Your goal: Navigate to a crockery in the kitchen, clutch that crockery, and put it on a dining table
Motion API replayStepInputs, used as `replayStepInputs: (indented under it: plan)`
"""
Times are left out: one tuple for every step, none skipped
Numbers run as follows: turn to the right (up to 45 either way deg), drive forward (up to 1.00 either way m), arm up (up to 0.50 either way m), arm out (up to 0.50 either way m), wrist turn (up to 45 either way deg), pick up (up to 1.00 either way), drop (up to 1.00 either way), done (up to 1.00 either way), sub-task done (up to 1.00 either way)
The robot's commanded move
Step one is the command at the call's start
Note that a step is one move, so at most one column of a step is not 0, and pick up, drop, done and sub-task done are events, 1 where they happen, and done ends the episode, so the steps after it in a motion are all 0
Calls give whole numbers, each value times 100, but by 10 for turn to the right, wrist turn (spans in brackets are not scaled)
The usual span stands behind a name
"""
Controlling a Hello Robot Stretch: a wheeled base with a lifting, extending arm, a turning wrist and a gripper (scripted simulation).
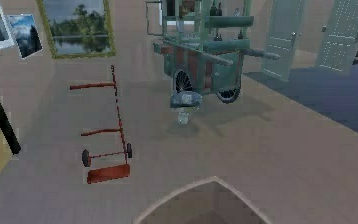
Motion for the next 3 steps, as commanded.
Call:
replayStepInputs:
  plan:
    - [270,0,0,0,0,0,0,0,0]
    - [0,20,0,0,0,0,0,0,0]
    - [-450,0,0,0,0,0,0,0,0]
